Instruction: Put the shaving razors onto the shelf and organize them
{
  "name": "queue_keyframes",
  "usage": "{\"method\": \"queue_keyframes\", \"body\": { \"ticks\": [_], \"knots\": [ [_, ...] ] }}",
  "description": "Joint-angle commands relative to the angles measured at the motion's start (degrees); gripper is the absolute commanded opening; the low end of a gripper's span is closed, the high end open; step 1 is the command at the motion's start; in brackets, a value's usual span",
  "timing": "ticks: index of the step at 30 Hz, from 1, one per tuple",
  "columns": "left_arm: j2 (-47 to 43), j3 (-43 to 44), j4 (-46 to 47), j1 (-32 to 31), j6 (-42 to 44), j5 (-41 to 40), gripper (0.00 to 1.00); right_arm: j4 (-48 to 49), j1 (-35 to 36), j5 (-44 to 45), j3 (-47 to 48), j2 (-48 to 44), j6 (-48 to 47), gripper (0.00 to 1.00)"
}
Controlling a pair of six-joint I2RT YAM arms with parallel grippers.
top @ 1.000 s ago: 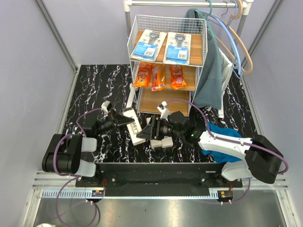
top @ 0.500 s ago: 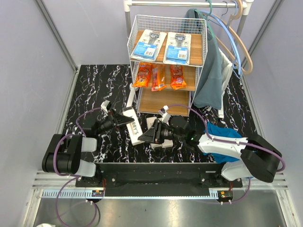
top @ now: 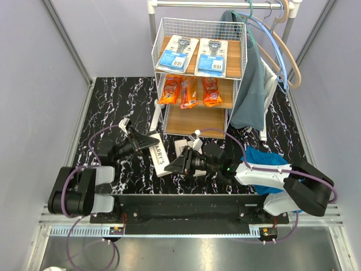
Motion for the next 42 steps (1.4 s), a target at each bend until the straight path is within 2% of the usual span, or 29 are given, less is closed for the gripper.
{"method": "queue_keyframes", "body": {
  "ticks": [1, 2, 3, 4, 5, 6, 7, 9, 12, 14, 24, 42],
  "knots": [
    [-8.96, 1.81, -13.86, 1.48, 18.05, -1.47, 0.99, 0.67, 0.35, 5.26, -0.72, -4.27, -0.25, 0.08],
    [-14.12, 2.77, -22.46, 2.01, 23.25, -2.52, 0.99, 0.49, 0.35, 5.88, -0.98, -4.62, -0.42, 0.08],
    [-17.04, 6.7, -45.08, 2.97, 29.4, -7.92, 0.99, 0.14, 0.44, 6.5, -1.07, -5.06, -0.51, 0.08],
    [-20.03, 9.61, -58.53, 3.15, 43.29, -13.72, 0.99, -0.56, 0.35, 7.72, -1.07, -5.5, -0.77, 0.08],
    [-24.58, 12.42, -69.89, 3.16, 48.22, -20.39, 0.99, -1.09, 0.44, 8.34, -0.81, -5.68, -1.3, 0.08],
    [-26.28, 16.19, -84.53, 3.33, 50.88, -32.55, 0.99, -1.79, 0.35, 8.96, -0.72, -5.76, -1.48, 0.08],
    [-27.6, 17.36, -88.77, 3.68, 53.52, -36.33, 0.99, -2.75, 0.35, 10.1, -0.45, -5.85, -1.74, 0.08],
    [-30.25, 19.03, -94.24, 3.68, 53.28, -41.01, 0.99, -3.99, 0.35, 11.25, 0.69, -5.68, -2.36, 0.08],
    [-31.83, 21.49, -99.86, 3.68, 52.14, -48.03, 0.99, -6.89, 0.09, 13.44, 2.8, -4.45, -3.06, 0.08],
    [-33.06, 22.46, -101.2, 4.91, 52.4, -48.93, 0.99, -7.33, -0.7, 14.85, 3.67, -3.22, -2.97, 0.08],
    [-33.42, 28.62, -105.07, 5.18, 56.09, -45.42, 0.99, -3.91, -8.26, 13.18, 7.98, 5.21, -1.48, 0.09],
    [-36.41, 27.04, -104.9, 5.18, 57.15, -43.05, 0.99, 4.97, -14.41, 9.59, 15.89, 23.22, 2.21, 0.11]
  ]
}}
